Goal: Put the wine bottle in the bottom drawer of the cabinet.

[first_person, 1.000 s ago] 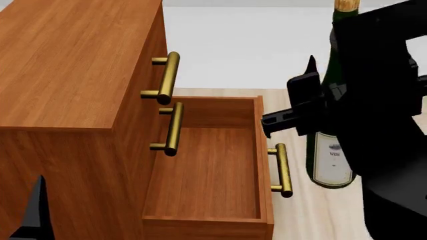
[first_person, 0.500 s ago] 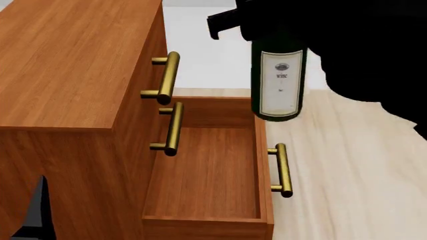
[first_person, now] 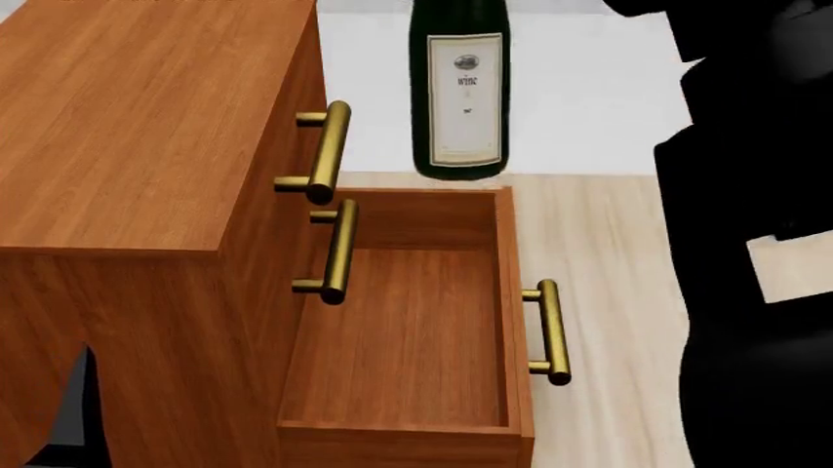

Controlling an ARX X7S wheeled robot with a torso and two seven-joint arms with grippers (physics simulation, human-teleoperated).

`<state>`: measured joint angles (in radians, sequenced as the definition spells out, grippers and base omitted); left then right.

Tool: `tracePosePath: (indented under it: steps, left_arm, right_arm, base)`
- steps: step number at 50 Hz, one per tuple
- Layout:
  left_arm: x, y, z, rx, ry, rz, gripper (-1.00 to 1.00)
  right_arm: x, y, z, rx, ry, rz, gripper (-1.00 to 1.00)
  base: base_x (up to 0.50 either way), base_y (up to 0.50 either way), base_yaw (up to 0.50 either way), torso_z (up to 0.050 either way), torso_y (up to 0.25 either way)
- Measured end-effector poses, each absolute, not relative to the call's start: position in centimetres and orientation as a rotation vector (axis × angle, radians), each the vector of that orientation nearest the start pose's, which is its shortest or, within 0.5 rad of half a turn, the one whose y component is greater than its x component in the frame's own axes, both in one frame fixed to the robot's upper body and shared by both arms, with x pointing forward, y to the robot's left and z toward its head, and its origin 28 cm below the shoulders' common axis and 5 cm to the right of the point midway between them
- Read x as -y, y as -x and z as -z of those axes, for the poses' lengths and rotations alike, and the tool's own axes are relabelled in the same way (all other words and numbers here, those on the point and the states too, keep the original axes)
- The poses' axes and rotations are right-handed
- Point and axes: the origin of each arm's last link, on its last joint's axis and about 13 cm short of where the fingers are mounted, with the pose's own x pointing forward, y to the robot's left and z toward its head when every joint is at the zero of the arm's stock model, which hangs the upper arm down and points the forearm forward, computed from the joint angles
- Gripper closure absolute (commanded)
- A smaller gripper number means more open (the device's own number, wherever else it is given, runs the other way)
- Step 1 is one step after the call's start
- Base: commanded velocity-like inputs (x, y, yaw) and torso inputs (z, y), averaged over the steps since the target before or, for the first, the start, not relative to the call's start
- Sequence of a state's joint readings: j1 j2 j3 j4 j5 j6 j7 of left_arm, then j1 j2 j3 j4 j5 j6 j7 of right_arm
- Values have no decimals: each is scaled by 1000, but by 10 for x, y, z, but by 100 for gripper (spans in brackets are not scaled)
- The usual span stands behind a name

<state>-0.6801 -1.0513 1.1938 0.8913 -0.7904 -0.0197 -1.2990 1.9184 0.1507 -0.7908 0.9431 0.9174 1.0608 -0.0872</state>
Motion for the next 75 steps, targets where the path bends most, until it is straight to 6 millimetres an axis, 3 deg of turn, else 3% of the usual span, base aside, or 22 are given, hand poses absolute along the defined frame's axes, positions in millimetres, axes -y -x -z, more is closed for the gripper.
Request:
tracePosePath:
  steps: [14,36,75]
  left_arm:
    - [-205,-142,-169,188,-17,3,-100]
    - [-207,-141,-166,207,-23,14,-100]
    - [-207,-139,-165,214,-28,22,-100]
  right_arm:
    - [88,-384,-413,-343,107,-351,100]
    - [83,-388,-393,-458,76,-373,100]
    - [78,-389,-382,-514,91,-415,100]
  base:
    - [0,0,0,0,1]
    - [0,0,0,0,1]
    - [0,0,0,0,-102]
